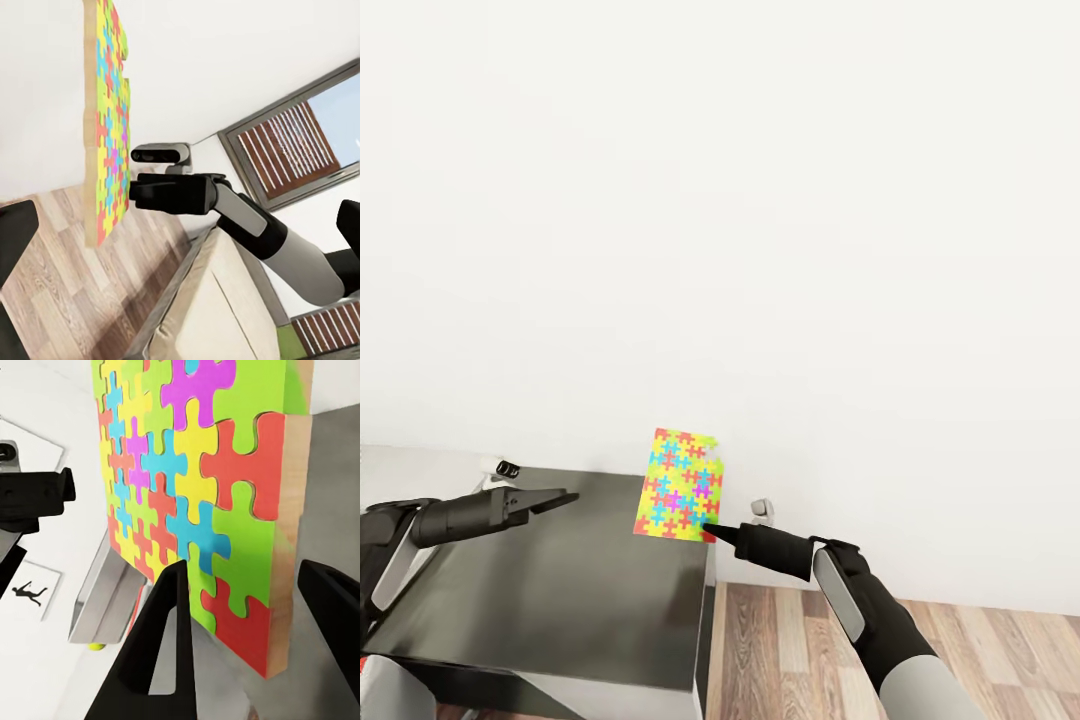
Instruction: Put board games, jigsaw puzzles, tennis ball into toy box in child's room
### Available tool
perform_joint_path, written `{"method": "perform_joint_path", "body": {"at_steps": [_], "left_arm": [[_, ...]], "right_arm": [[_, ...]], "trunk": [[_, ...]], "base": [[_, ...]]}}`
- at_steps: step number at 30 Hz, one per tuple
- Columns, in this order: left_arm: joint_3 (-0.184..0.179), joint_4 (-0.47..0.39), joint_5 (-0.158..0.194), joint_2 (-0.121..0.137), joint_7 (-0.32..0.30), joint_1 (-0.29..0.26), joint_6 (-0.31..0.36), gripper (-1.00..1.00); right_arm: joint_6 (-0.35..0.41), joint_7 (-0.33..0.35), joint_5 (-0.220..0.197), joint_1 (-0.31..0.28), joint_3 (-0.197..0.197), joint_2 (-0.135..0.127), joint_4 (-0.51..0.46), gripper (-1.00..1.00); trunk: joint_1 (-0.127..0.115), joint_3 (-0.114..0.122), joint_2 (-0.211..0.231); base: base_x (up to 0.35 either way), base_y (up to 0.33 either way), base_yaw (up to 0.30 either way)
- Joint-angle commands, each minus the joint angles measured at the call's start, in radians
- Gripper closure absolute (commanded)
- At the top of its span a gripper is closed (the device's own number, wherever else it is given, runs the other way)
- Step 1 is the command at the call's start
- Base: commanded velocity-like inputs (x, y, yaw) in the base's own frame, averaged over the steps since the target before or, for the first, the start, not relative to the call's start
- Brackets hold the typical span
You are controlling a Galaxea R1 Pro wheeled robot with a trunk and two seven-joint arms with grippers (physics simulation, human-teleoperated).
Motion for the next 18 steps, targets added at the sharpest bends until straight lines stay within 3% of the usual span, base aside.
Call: {"method": "perform_joint_path", "body": {"at_steps": [1,14,16,18], "left_arm": [[0.000,0.000,0.000,0.000,-0.004,-0.001,0.011,-1.00],[-0.002,-0.033,0.004,0.002,-0.004,0.001,0.010,-1.00],[-0.002,-0.060,0.007,0.012,-0.004,0.004,0.016,-1.00],[-0.003,-0.079,0.012,0.041,-0.004,0.006,0.022,-1.00]], "right_arm": [[0.007,-0.001,-0.006,-0.001,0.000,0.000,0.000,1.00],[0.007,-0.001,-0.007,-0.001,0.000,0.000,-0.002,1.00],[0.008,-0.004,-0.007,0.001,0.001,0.000,-0.022,1.00],[0.013,-0.006,-0.007,0.017,0.000,0.000,-0.068,1.00]], "trunk": [[0.001,0.000,-0.002],[0.001,0.021,-0.002],[0.001,0.025,-0.002],[0.001,0.028,-0.002]], "base": [[0.000,0.000,0.063],[0.000,0.000,0.063],[0.000,0.000,0.064],[0.000,0.000,0.065]]}}
